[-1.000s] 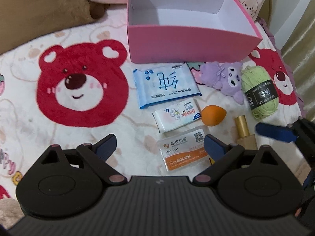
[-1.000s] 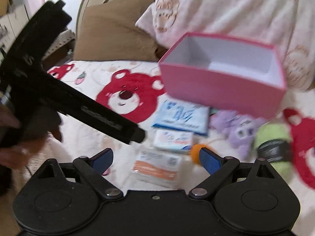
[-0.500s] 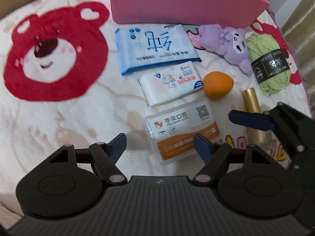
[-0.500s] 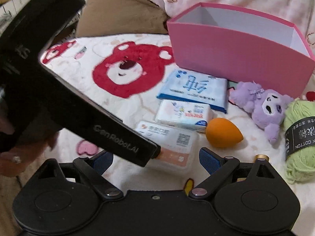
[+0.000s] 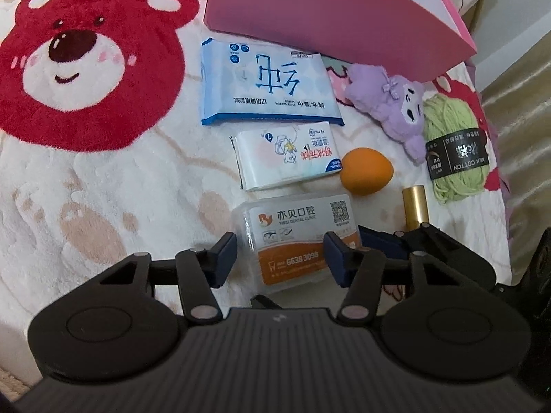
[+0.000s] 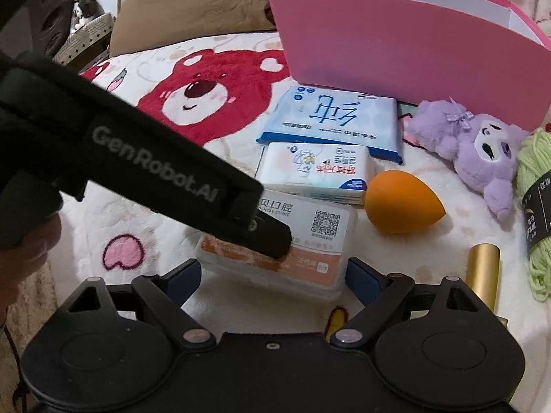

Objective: Organize objects
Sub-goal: 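Lift the floss box with the left tool and carry it into the pink box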

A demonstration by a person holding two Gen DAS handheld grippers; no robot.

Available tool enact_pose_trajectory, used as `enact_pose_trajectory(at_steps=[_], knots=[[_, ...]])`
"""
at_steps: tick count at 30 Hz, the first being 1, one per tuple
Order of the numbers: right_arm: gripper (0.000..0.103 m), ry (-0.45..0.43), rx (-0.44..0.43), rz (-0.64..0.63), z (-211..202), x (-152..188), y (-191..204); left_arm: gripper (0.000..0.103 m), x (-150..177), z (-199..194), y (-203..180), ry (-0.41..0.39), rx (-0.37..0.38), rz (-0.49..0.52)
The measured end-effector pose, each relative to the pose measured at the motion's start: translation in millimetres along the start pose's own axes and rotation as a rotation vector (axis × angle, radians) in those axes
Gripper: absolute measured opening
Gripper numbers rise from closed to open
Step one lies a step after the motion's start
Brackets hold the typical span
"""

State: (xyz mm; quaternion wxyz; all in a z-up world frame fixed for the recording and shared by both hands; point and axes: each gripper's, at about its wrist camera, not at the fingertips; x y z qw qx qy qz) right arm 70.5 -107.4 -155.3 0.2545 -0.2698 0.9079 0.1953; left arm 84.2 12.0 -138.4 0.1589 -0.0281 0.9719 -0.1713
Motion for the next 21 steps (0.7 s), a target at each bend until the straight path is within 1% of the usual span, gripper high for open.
enact_pose_trajectory(at_steps=[4, 7, 10, 12, 14, 16, 21], knots=[[0.089, 0.0, 0.027, -0.03, -1, 3, 6, 0.053, 0, 1, 2, -0.011, 0.001, -0.013], [0.088, -0.009, 0.035, -0.03, -3, 4, 6, 0.053, 3, -2, -1, -0.029, -0.007, 0.002], [0.085, -0.022, 0.048, -0.032, -11, 5, 4, 0.049, 3, -9, -4, -0.047, -0.01, 0.017], [0.083, -0.045, 0.055, -0.043, -20, 5, 8, 0.048, 4, -18, -7, -0.068, -0.008, 0.029], [0.077, -0.06, 0.062, -0.045, -29, 4, 9, 0.048, 4, -28, -11, -0.09, -0.008, 0.043], [0.075, -0.081, 0.064, -0.038, -41, 4, 10, 0.048, 5, -39, -16, -0.113, -0.007, 0.062], [0.073, -0.127, 0.088, -0.041, -64, -4, 16, 0.048, 6, -64, -28, -0.166, 0.005, 0.097]])
Point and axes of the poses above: each gripper's, at about its wrist camera, not at the fingertips, and z roughly the way its jaws point, y to its left, x to its underside, and after that the axes turned 4 degrees about -x, right-handed
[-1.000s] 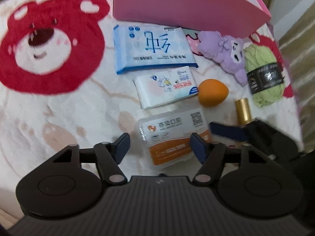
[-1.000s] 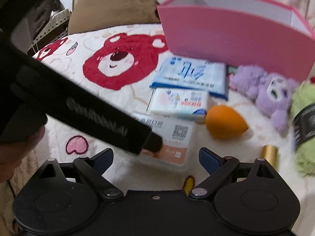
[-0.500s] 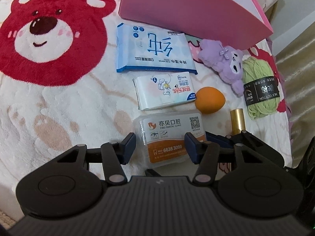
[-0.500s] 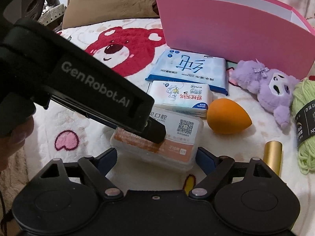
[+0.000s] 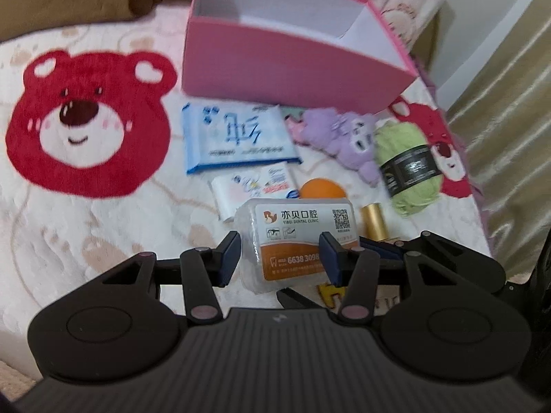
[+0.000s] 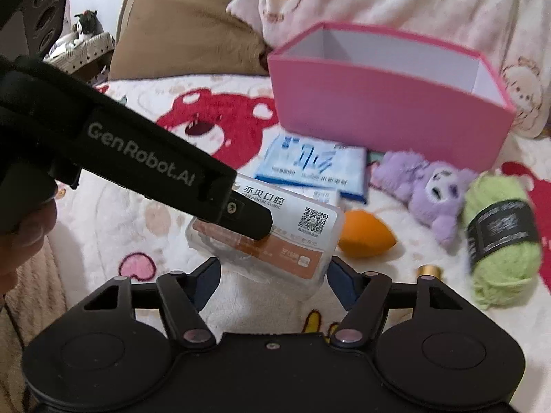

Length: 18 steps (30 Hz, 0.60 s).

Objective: Organize objects
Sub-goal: 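Lift the floss box with the left tool and carry it into the pink box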

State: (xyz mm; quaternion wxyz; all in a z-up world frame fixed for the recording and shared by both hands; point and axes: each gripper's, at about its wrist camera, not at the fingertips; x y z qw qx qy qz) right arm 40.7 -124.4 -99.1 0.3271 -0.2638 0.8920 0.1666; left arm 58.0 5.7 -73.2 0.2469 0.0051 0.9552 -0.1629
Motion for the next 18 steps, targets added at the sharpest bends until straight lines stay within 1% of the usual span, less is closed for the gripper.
enact_pose_trajectory(at_steps=[6, 10, 15, 18], knots=[[0.073, -0.031, 0.039, -0.022, -33, -18, 3, 0.048, -14, -29, -19, -0.037, 0.012, 0.058], [0.073, -0.045, 0.05, -0.038, -53, -41, -3, 0.048, -31, -49, -36, -0.062, 0.019, 0.1], [0.073, -0.067, 0.055, -0.051, -72, -75, -17, 0.048, -65, -73, -55, -0.099, 0.027, 0.137], [0.073, -0.079, 0.059, -0.051, -77, -95, -30, 0.048, -89, -77, -64, -0.12, 0.027, 0.144]])
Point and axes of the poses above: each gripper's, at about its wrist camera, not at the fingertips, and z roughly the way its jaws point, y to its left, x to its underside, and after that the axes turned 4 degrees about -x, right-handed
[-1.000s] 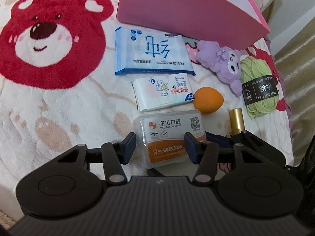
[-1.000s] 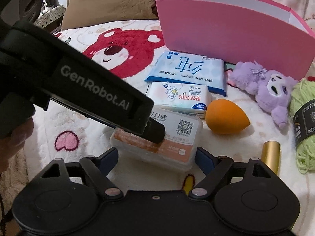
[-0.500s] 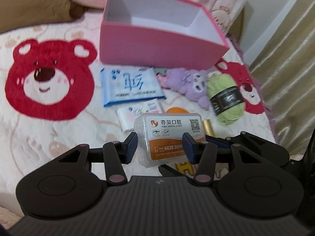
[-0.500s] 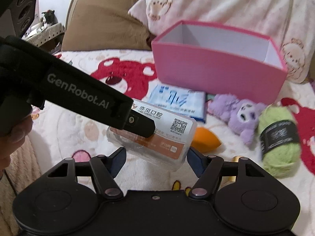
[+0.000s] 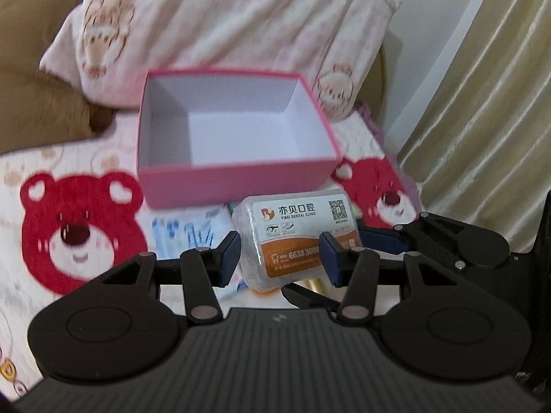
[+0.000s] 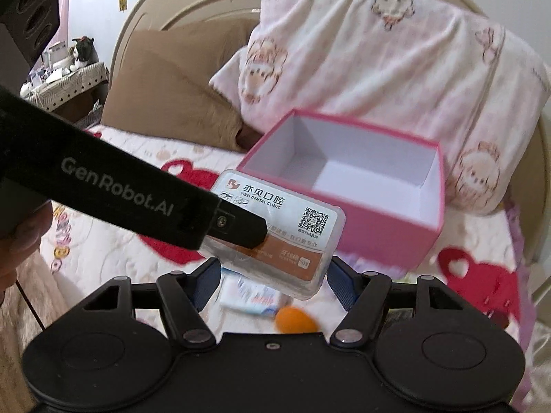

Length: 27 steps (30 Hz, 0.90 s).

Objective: Organize objects
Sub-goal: 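Lift the floss box with the left tool and carry it into the pink box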

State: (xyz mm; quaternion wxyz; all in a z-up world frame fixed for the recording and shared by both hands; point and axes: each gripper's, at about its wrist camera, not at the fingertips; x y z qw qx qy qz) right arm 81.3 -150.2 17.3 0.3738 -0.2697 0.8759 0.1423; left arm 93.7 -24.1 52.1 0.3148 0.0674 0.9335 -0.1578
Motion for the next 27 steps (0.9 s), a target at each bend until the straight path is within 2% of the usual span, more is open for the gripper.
enact_pose_trajectory(at_steps=[7, 14, 20, 24, 27], knots=[[0.072, 0.011, 0.025, -0.022, 25, -36, -40, 0.049, -56, 35, 0, -0.002, -0.008, 0.002], [0.071, 0.078, 0.044, -0.054, 86, -70, -100, 0.049, -109, 109, 2, 0.028, -0.03, 0.0], [0.071, 0.172, 0.033, -0.043, 150, -94, -147, 0.049, -147, 179, 20, 0.084, -0.023, -0.076], [0.07, 0.237, 0.037, -0.005, 188, -101, -168, 0.049, -162, 221, 37, 0.138, -0.012, -0.143], [0.065, 0.279, 0.058, -0.034, 214, -100, -168, 0.049, -166, 246, 46, 0.162, -0.025, -0.162]])
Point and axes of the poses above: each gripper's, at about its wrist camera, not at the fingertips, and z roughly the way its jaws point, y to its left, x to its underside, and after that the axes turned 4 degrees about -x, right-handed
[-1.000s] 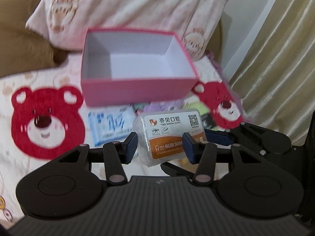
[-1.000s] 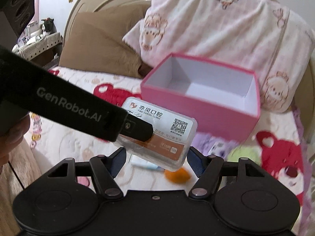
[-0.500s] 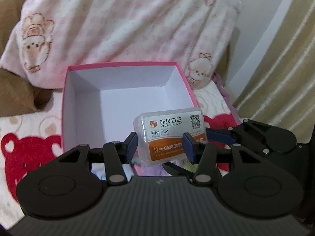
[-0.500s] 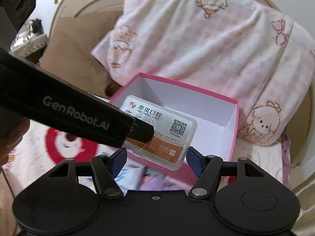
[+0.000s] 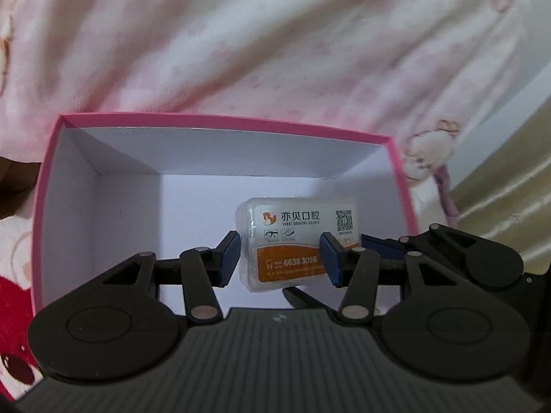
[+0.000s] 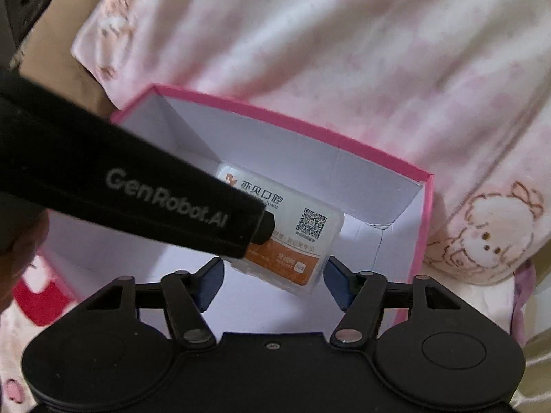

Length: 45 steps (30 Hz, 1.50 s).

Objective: Organize objects
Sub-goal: 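Lift the floss box with the left tool and carry it into the pink box, then open the left tool to release the floss box inside the pink box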

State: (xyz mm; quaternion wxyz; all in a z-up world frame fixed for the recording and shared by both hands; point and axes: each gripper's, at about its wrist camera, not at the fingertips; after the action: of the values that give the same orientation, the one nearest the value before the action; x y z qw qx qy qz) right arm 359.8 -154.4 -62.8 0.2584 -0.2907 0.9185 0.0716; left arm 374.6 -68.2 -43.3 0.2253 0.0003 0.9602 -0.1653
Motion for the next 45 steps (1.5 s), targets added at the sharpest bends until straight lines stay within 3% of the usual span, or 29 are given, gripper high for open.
enact_pose_trajectory(at_steps=[5, 15, 17, 21, 22, 27, 32, 38, 45], knots=[[0.06, 0.045, 0.0, -0.024, 29, -5, 7, 0.049, -2, 27, 17, 0.035, -0.016, -0.038], [0.054, 0.085, 0.036, 0.039, 46, -10, 4, 0.047, -4, 52, 25, 0.075, -0.009, -0.123], [0.048, 0.084, 0.035, 0.052, 46, -8, 2, 0.047, -4, 54, 22, 0.072, -0.026, -0.115], [0.031, 0.047, 0.027, 0.084, 35, 0, 3, 0.03, -2, 58, 18, 0.077, -0.069, -0.098], [0.03, 0.031, 0.03, 0.088, 31, 1, 3, 0.03, -2, 60, 17, 0.075, -0.069, -0.088], [0.022, 0.002, 0.002, 0.103, 15, 5, 5, 0.021, -3, 68, 10, 0.1, 0.002, -0.114], [0.02, 0.032, -0.028, 0.097, 11, 10, 15, 0.021, -4, 74, 2, 0.112, 0.01, -0.161], [0.018, 0.096, 0.009, 0.117, 25, 6, 32, 0.021, -7, 78, 4, 0.113, 0.019, -0.183], [0.018, 0.058, 0.089, 0.158, 41, 6, 49, 0.021, -15, 75, 10, 0.082, 0.019, -0.133]])
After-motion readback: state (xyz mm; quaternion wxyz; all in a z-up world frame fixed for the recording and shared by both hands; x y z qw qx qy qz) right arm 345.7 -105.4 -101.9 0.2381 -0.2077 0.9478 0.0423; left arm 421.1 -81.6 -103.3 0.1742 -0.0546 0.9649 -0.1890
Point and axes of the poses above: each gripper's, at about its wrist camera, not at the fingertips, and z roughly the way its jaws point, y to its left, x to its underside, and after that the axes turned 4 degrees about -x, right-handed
